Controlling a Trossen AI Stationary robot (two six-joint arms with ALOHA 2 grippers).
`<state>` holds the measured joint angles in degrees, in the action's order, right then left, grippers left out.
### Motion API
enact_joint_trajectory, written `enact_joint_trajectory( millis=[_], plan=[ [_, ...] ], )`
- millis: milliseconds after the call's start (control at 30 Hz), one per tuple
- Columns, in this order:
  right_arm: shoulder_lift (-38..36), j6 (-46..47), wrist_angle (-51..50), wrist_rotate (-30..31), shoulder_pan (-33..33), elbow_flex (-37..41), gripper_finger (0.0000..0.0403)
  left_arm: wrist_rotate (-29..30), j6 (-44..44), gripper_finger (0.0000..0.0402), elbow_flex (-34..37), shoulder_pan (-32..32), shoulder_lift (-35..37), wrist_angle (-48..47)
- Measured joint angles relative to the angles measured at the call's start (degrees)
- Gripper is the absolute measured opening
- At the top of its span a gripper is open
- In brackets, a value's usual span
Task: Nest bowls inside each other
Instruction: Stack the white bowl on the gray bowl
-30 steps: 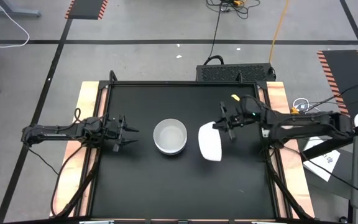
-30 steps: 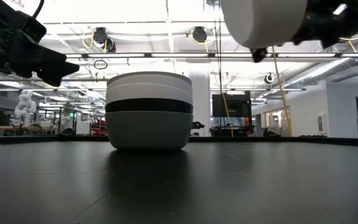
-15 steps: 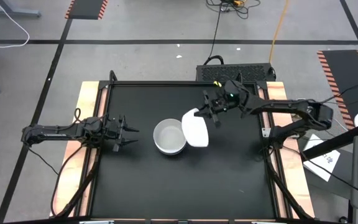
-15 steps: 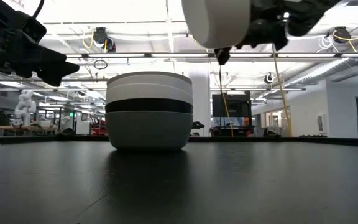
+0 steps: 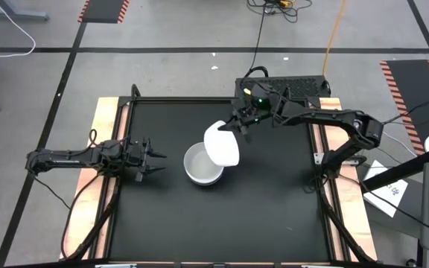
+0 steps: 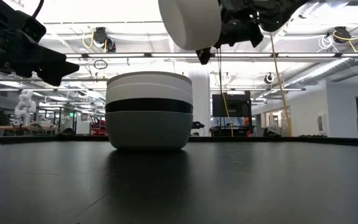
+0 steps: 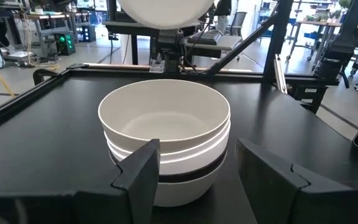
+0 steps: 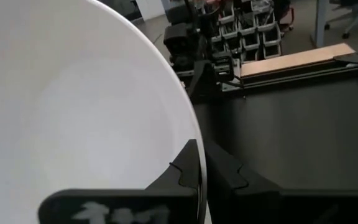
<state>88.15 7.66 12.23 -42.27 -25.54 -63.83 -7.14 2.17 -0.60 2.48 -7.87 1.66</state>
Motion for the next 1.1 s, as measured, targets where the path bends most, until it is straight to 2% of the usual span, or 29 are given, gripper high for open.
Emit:
enact_joint_trajectory(
  millis=[467, 633, 867, 1100],
  plan=[
    [0.2, 0.8, -1.0, -0.2, -0.6, -1.3, 0.0, -0.3, -1.7, 0.0211, 0.0, 0.0, 0.0, 0.0],
    [3.2, -0.6, -8.8, 0.1, -0.8, -5.3, 0.0, -0.3, -2.3, 0.0211, 0.0, 0.0, 0.0, 0.0],
    [12.8, -4.4, -20.7, 0.6, 0.0, -18.1, 0.0, -0.3, -1.3, 0.0211, 0.0, 0.0, -0.1, 0.0],
    [21.2, -9.3, -38.5, 4.1, 1.7, -33.8, 0.0, -0.4, -0.7, 0.0211, 0.0, 0.0, -2.0, 0.1]
  ],
)
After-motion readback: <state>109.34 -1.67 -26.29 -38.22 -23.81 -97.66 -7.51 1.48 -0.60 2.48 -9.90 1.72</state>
